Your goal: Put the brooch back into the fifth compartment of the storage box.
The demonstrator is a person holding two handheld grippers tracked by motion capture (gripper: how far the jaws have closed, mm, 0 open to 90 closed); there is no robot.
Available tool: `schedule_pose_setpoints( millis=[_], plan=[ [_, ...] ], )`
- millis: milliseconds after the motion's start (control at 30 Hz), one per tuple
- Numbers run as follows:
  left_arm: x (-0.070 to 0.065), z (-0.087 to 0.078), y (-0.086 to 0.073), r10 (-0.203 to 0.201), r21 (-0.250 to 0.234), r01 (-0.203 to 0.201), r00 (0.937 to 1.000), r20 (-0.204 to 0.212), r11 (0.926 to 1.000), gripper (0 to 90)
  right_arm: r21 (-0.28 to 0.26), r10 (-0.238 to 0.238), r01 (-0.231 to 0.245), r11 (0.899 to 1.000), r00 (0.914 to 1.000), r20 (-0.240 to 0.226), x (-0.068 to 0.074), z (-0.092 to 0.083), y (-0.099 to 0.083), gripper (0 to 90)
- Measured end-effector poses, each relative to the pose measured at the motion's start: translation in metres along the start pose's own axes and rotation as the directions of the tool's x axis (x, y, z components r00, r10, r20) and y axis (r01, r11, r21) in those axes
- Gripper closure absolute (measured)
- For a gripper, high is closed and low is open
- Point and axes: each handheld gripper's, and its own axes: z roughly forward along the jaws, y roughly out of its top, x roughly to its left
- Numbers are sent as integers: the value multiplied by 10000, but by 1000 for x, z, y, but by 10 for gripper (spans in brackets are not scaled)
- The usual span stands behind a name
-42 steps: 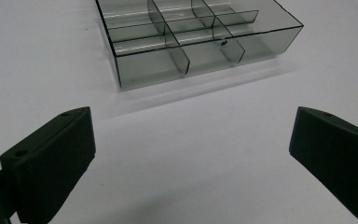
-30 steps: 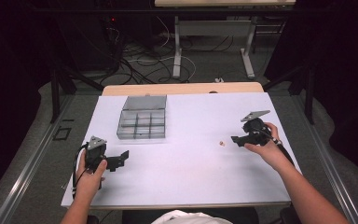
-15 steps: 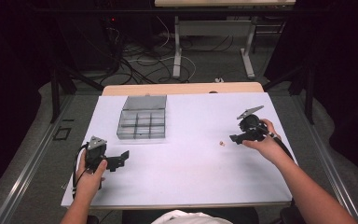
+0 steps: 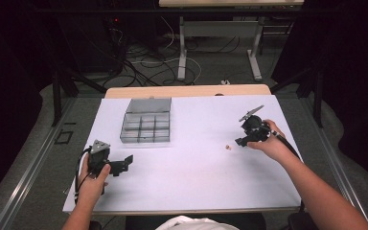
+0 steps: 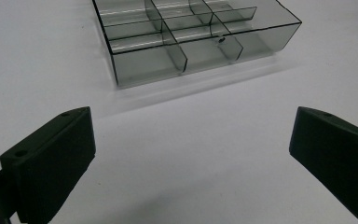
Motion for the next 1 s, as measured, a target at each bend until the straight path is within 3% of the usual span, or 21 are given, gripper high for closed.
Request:
schedule_pose_setpoints(
  millis=[67, 267, 300, 433, 467, 500, 600, 667, 700, 767, 800, 867, 967, 1000],
  plan=[
    [0, 0, 0, -6, 5, 6, 10000, 0, 10000, 4, -16, 202, -203, 9998, 9996, -214, 1, 3, 1, 434],
    [0, 0, 0, 1, 12, -1, 10000, 6, 10000, 5, 37, -157, 160, 9999, 9982, -581, 5, 12, 5, 466],
    [0, 0, 0, 15, 22, -15, 10000, 25, 10000, 4, -65, -195, 190, 9998, 9965, -811, 6, 15, 6, 481],
    [0, 0, 0, 21, 22, -21, 10000, 18, 10000, 5, 169, -190, 204, 9996, 9964, -827, 9, 18, 9, 482],
    [0, 0, 0, 20, 22, -20, 10000, 14, 10000, 5, 22, -225, 228, 9997, 9960, -867, 10, 19, 10, 483],
    [0, 0, 0, 22, 22, -22, 10000, 15, 10000, 5, 237, -318, 343, 9991, 9947, -976, 10, 20, 12, 497],
    [0, 0, 0, 27, 26, -27, 10000, 16, 10000, 4, 71, -424, 434, 9990, 9933, -1078, 12, 23, 13, 513],
    [0, 0, 0, 14, 27, -15, 10000, 46, 10000, 4, 386, -445, 492, 9980, 9923, -1153, 14, 24, 15, 528],
    [0, 0, 0, 25, 54, -26, 10000, 51, 10000, 5, 203, -649, 678, 9975, 9908, -1184, 14, 27, 16, 534],
    [0, 0, 0, 19, 42, -19, 10000, 45, 10000, 5, 544, -309, 371, 9978, 9933, -1113, 18, 27, 17, 537],
    [0, 0, 0, 33, 34, -33, 10000, 18, 10000, 4, 401, -587, 639, 9971, 9910, -1204, 17, 29, 17, 541],
    [1, 0, 0, 27, 30, -27, 10000, 23, 10000, 5, 513, -698, 765, 9957, 9901, -1218, 17, 31, 18, 555],
    [0, 0, 0, 12, 27, -12, 10000, 46, 10000, 5, 664, -610, 697, 9954, 9902, -1253, 18, 33, 19, 565],
    [0, 0, 0, 21, 30, -21, 10000, 45, 10000, 5, 67, -510, 524, 9986, 9895, -1353, 19, 38, 18, 574]
  ],
)
